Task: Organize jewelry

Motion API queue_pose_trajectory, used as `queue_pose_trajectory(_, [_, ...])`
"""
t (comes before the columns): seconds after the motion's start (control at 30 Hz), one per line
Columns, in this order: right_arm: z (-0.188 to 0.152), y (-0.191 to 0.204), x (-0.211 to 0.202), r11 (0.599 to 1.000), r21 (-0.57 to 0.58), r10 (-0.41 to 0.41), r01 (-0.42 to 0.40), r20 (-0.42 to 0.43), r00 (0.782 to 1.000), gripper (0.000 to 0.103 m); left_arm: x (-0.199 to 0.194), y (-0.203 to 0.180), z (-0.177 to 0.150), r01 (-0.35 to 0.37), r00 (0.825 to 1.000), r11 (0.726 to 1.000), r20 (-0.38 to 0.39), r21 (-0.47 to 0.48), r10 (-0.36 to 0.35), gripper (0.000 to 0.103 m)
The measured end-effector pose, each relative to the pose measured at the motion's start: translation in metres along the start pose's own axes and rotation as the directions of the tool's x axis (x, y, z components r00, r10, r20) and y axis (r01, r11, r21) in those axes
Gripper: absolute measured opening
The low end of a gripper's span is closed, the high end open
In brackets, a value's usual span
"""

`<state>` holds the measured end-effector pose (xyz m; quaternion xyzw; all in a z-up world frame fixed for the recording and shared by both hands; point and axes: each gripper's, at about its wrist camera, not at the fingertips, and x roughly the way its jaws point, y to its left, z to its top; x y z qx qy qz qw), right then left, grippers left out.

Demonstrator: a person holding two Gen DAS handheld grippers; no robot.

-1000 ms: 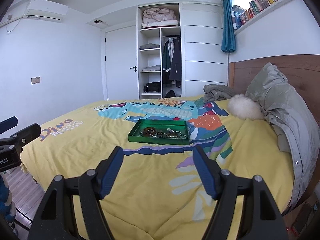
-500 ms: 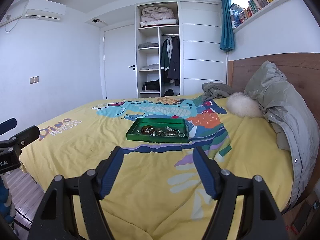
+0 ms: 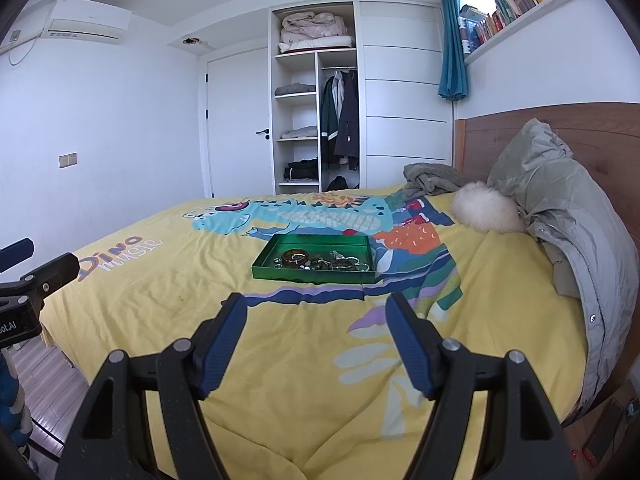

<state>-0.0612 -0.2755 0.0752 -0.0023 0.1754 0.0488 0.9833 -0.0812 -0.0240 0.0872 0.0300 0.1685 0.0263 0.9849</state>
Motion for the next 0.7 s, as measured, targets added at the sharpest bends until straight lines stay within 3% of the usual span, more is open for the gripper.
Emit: queue_pose_trajectory(0.7, [-0.0021, -0.0020, 0.0002, 1.000, 0.000, 0.000, 0.000, -0.003, 1.000, 0.070, 0.0041, 0.0028, -0.0061, 0.004, 1.000, 1.000, -0.011, -0.003, -0.004, 0.103])
